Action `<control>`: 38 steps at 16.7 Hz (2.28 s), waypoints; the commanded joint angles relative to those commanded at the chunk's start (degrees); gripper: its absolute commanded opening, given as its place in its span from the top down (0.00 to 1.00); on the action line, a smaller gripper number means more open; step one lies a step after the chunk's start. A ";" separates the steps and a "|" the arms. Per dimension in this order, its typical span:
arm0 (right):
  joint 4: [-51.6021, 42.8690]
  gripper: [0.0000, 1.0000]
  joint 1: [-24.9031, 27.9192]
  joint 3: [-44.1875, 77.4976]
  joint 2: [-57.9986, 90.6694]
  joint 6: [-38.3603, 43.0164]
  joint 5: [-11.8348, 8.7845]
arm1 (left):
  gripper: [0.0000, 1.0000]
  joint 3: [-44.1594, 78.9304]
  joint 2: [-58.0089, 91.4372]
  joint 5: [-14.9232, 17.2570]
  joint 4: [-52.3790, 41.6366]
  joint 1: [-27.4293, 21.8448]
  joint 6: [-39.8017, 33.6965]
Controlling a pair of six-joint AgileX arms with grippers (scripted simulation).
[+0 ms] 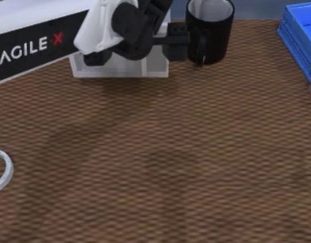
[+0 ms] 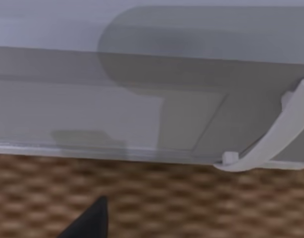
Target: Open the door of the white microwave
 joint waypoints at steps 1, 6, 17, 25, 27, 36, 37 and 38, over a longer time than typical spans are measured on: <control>0.00 0.00 0.00 0.00 0.00 0.00 0.00 | 0.00 0.38 0.81 0.15 0.69 0.20 0.29; 0.00 0.00 0.00 0.00 0.00 0.00 0.00 | 0.00 3.49 10.42 1.84 7.55 2.86 2.68; 0.00 0.00 0.00 0.00 0.00 0.00 0.00 | 0.45 4.03 11.95 2.24 9.00 3.48 3.23; 0.00 0.00 0.00 0.00 0.00 0.00 0.00 | 1.00 4.03 11.95 2.24 9.00 3.48 3.23; 0.00 0.00 0.00 0.00 0.00 0.00 0.00 | 1.00 4.03 11.95 2.24 9.00 3.48 3.23; 0.00 0.00 0.00 0.00 0.00 0.00 0.00 | 1.00 -0.70 9.12 2.34 9.43 1.47 2.58; 0.00 0.00 0.00 0.00 0.00 0.00 0.00 | 1.00 -1.71 8.24 1.92 10.12 1.51 2.22; 0.00 0.00 0.00 0.00 0.00 0.00 0.00 | 1.00 -2.72 7.49 1.51 10.71 1.54 1.87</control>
